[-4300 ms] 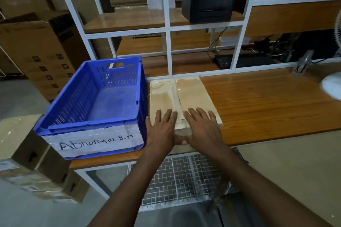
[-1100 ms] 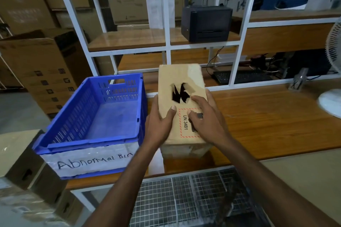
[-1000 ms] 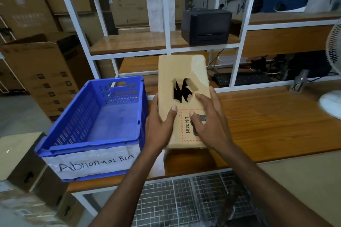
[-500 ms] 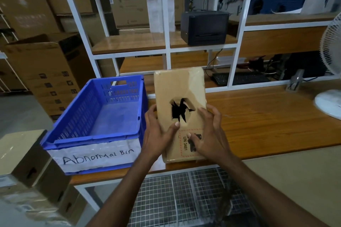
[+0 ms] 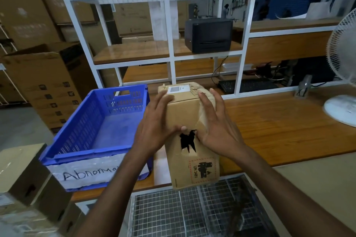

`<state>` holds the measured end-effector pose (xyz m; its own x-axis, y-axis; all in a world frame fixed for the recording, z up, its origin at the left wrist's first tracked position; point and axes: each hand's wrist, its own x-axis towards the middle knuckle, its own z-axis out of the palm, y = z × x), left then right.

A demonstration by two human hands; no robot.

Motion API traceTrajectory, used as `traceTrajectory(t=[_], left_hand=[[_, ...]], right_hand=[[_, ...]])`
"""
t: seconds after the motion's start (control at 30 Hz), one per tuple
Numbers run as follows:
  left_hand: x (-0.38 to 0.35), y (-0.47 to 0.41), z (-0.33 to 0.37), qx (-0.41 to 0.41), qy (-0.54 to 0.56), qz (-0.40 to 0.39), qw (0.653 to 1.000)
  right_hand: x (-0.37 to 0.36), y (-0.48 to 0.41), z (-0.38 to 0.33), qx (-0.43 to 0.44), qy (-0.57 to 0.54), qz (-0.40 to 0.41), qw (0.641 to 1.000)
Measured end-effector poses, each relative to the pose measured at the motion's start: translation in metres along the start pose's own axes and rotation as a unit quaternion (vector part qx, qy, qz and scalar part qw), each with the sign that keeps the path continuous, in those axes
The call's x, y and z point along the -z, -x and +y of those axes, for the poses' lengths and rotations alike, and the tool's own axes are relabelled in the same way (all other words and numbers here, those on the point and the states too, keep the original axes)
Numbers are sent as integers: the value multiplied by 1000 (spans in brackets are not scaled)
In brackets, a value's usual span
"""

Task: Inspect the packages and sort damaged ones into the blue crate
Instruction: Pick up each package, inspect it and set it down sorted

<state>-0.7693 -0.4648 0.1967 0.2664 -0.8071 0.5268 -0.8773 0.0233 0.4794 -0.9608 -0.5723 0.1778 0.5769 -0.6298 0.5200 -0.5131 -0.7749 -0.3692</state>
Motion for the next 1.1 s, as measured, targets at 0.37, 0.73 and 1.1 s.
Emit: traceTrajectory(t=[0.37, 0.73, 1.1], left_hand=[[7, -30, -1, 21, -220, -211, 952], [16, -27, -12, 74, 85, -205, 972], [-9, -26, -4, 162, 303, 16, 939]], right_hand=[[7, -20, -21, 70, 152, -101, 981], [8, -17, -32, -11, 90, -149, 985], [18, -25, -29, -86, 81, -96, 988]])
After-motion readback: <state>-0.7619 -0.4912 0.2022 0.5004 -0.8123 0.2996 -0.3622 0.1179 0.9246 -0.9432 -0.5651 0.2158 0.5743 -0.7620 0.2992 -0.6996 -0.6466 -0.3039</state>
